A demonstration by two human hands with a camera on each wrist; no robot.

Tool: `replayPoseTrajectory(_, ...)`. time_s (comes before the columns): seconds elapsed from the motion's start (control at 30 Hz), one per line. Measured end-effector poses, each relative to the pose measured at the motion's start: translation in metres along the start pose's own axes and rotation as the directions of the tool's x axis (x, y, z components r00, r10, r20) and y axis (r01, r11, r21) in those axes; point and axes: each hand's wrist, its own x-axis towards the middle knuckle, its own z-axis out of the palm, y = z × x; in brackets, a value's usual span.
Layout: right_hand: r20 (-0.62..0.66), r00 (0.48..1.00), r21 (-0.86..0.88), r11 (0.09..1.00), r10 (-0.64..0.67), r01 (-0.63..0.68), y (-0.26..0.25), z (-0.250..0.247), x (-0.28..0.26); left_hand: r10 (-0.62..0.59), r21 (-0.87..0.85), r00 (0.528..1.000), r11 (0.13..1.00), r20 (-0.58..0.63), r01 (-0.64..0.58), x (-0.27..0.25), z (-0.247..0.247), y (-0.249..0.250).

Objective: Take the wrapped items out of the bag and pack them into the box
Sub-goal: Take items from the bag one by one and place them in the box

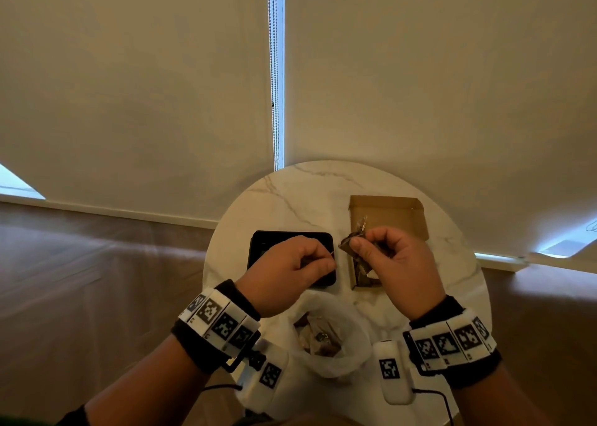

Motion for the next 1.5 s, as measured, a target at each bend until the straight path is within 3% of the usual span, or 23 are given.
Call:
replayPoseTrajectory(0.2,-0.079,0.994,0.031,0.997,0.072,-0.07,0.001,0.0,0.01,0.058,-0.205,0.998,0.977,0.024,-0.052,-0.008,-0.002,0.006)
replayPoseTrajectory(0.33,-0.098,0.988,0.099,0.989,0.122,-0.112,-0.004,0.001,0.018,0.051,-0.212,0.994,0.977,0.096,-0.03,-0.012,0.004,-0.001)
replayPoseTrajectory(0.5,0.032,0.991,0.207,0.969,0.129,-0.133,-0.015,-0.002,0.019,-0.05,-0.197,0.988,0.977,0.145,0.078,-0.005,0.01,-0.015)
replayPoseTrajectory(0.63,0.216,0.974,0.113,0.989,0.072,-0.099,-0.022,-0.005,0.012,-0.134,-0.175,0.99,0.975,0.042,0.139,0.006,0.006,-0.022)
replayPoseTrajectory(0.8,0.358,0.933,0.055,0.996,0.04,-0.064,-0.025,0.006,0.003,-0.123,-0.181,0.984,0.979,-0.127,0.099,0.013,0.001,-0.024)
replayPoseTrajectory(0.93,0.33,0.943,-0.027,0.999,0.034,-0.027,-0.017,0.016,-0.001,-0.149,-0.354,0.973,0.932,-0.178,0.078,0.014,0.001,-0.019)
replayPoseTrajectory(1.17,0.22,0.975,-0.103,0.995,0.037,-0.015,-0.007,0.024,-0.003,-0.112,-0.442,0.98,0.897,-0.167,0.027,0.008,0.0,-0.012)
replayPoseTrajectory(1.33,0.229,0.973,-0.109,0.994,0.005,0.02,-0.006,0.025,-0.003,-0.079,-0.353,0.98,0.936,-0.184,0.009,0.008,0.005,-0.013)
replayPoseTrajectory(1.5,0.246,0.969,-0.066,0.998,0.007,0.009,0.003,0.027,-0.007,-0.13,-0.33,0.964,0.943,-0.231,0.048,0.014,0.005,-0.022)
